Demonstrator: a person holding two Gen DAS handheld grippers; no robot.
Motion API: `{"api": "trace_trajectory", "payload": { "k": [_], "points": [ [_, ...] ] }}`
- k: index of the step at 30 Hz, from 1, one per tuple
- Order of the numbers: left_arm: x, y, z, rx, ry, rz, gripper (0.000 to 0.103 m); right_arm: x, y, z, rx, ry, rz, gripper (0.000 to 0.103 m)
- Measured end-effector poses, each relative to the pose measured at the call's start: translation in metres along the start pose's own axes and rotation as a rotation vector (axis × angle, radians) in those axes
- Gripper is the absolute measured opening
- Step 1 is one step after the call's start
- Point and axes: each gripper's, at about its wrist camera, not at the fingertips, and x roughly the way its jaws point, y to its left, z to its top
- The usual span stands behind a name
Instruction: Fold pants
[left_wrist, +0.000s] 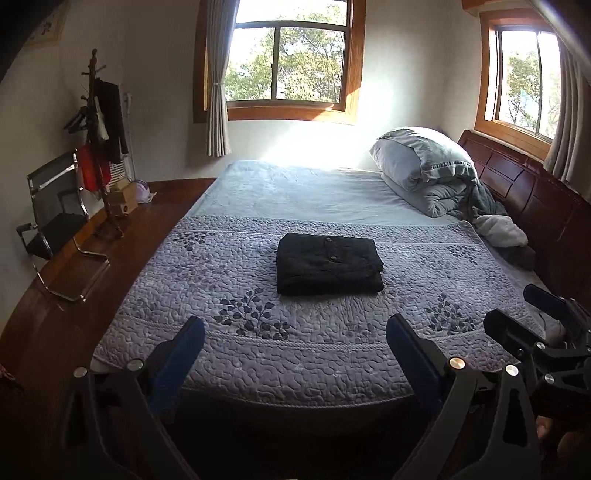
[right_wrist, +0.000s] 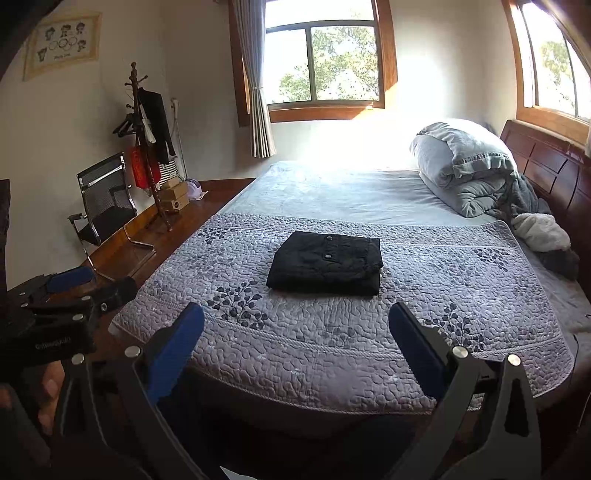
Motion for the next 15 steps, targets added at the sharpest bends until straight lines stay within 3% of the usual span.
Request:
{"api": "trace_trajectory", "payload": {
  "k": [15],
  "points": [
    [0.009, 0.01, 0.012, -0.03, -0.039, -0.03, 0.099, 0.024, 0.007, 0.009, -0.009, 0.016, 0.019, 0.1]
  ]
}}
